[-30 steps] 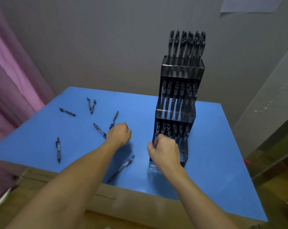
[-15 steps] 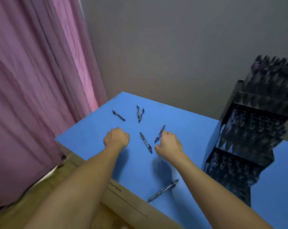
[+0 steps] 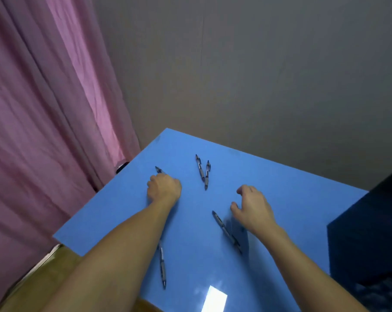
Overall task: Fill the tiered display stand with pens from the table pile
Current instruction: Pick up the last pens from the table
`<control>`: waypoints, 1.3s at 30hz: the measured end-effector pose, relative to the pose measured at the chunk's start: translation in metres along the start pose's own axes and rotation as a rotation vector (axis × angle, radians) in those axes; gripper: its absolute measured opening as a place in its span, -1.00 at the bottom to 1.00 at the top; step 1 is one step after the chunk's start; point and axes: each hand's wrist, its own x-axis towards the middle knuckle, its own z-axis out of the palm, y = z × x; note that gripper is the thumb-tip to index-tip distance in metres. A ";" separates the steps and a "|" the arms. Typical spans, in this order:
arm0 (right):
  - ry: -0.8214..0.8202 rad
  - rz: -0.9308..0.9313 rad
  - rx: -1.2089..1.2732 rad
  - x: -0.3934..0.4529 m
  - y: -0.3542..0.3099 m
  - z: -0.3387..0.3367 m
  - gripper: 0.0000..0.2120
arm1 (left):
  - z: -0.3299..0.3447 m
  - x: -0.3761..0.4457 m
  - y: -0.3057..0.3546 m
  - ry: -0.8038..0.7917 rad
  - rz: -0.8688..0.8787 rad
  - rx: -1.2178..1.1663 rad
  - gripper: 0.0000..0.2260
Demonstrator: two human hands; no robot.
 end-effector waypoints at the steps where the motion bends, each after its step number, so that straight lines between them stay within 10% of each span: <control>1: 0.006 0.014 0.001 0.004 0.001 0.000 -0.57 | 0.005 0.010 0.005 -0.011 -0.001 0.005 -0.50; 14: 0.075 0.149 0.031 0.024 0.030 -0.012 -0.60 | 0.061 0.036 0.082 -0.065 0.193 0.138 -0.12; 21: 0.123 0.209 0.038 0.019 0.052 -0.024 -0.62 | 0.087 0.032 0.118 -0.094 0.241 0.201 -0.65; 29: 0.143 0.230 0.055 0.012 0.059 -0.028 -0.63 | 0.085 0.028 0.115 -0.221 0.292 0.215 -0.73; 39: 0.209 0.242 0.088 0.000 0.058 -0.039 -0.64 | 0.079 -0.031 0.110 -0.563 1.052 0.256 -0.63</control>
